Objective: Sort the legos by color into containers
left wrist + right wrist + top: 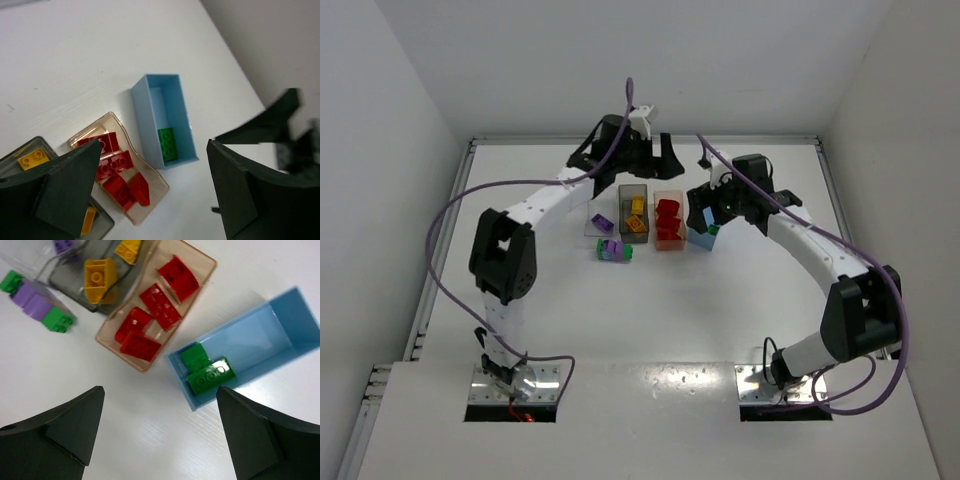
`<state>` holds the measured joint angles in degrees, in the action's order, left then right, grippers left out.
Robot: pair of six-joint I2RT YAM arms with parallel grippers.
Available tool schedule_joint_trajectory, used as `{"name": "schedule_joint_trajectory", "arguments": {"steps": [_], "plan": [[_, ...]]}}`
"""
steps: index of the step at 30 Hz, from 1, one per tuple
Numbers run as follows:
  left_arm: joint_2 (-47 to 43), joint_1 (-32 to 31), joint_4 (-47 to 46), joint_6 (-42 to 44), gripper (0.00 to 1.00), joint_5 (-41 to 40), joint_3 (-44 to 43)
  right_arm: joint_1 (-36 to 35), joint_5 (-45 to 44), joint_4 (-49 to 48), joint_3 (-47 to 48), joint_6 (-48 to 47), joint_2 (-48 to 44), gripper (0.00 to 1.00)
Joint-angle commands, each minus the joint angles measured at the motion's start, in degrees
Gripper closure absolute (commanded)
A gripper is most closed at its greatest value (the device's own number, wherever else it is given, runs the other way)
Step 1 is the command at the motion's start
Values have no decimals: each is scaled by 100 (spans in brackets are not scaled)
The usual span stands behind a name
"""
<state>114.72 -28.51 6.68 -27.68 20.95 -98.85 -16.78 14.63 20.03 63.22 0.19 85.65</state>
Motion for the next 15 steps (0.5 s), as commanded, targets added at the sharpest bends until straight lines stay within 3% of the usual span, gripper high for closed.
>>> {"name": "schedule_joint_trajectory", "arguments": {"steps": [1, 6, 10, 15], "plan": [[-1415, 433, -369, -61, 8, 286, 408, -98, 820, -131, 15, -387, -259, 8], [-2356, 1434, 253, -28, 11, 1173, 1323, -738, 1937, -131, 15, -958, -145, 23], [-2910, 2252, 1203, 833, 12, 1596, 2024, -1362, 2570, -262, 68, -1738, 205, 45], [-3675, 3167, 1257, 1071, 14, 1658, 2730, -2039, 2808, -386, 68, -2312, 803, 53]]}}
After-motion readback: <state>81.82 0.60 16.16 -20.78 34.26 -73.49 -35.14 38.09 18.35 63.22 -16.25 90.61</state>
